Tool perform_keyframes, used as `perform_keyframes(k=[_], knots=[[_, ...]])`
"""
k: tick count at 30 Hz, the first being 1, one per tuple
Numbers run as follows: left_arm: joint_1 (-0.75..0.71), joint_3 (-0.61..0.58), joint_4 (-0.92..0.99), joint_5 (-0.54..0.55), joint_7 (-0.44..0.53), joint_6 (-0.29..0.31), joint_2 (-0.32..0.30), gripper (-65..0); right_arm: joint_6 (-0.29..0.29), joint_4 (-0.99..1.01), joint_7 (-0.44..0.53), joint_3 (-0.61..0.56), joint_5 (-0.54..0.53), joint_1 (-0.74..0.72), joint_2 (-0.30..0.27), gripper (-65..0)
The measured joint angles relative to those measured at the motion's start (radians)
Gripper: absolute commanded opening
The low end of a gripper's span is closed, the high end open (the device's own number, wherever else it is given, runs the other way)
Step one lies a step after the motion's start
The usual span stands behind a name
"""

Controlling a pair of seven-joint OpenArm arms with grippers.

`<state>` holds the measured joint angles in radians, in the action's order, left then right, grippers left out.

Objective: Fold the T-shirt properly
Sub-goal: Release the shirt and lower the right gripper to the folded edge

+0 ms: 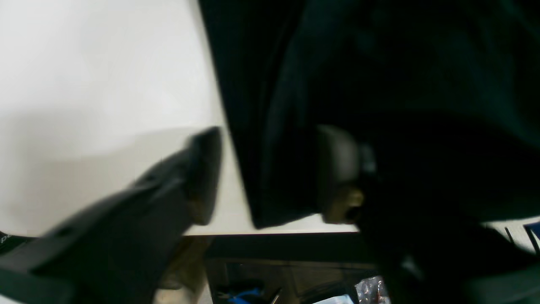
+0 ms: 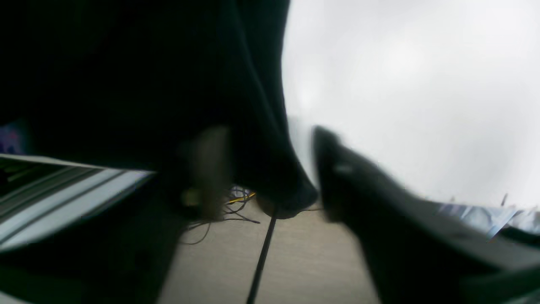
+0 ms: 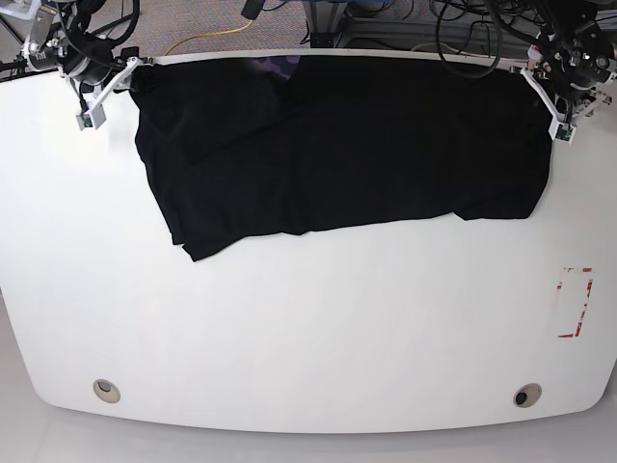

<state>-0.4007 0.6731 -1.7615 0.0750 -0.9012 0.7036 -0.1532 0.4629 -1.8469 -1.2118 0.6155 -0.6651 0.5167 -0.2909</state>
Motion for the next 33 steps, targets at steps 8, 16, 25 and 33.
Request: perform_keyframes(k=[8,16,25,33], knots=[[0.058,0.004,0.0,0.002,-0.011,0.0,0.0,-32.5,-0.006,-0.016,-0.002,0.119,-0.003,-0.023,0.029,-11.3],[0.105,0.006,-0.021,-0.007,-0.027,0.0,0.004,-32.5,0.042,-0.089,-0.004,0.132,0.0,-0.097,0.032,-11.3],[0.241,0.003,-0.043,-0.008,-0.019,0.0,0.0,-32.5,0.05,-0.035,-0.006,0.01,0.004,-0.328,0.034,-11.3],[0.332,0.008,-0.04,-0.006,-0.015,0.0,-0.003,-32.4,0.051,0.188,-0.004,-0.128,0.089,-0.567,-0.006,-11.3]])
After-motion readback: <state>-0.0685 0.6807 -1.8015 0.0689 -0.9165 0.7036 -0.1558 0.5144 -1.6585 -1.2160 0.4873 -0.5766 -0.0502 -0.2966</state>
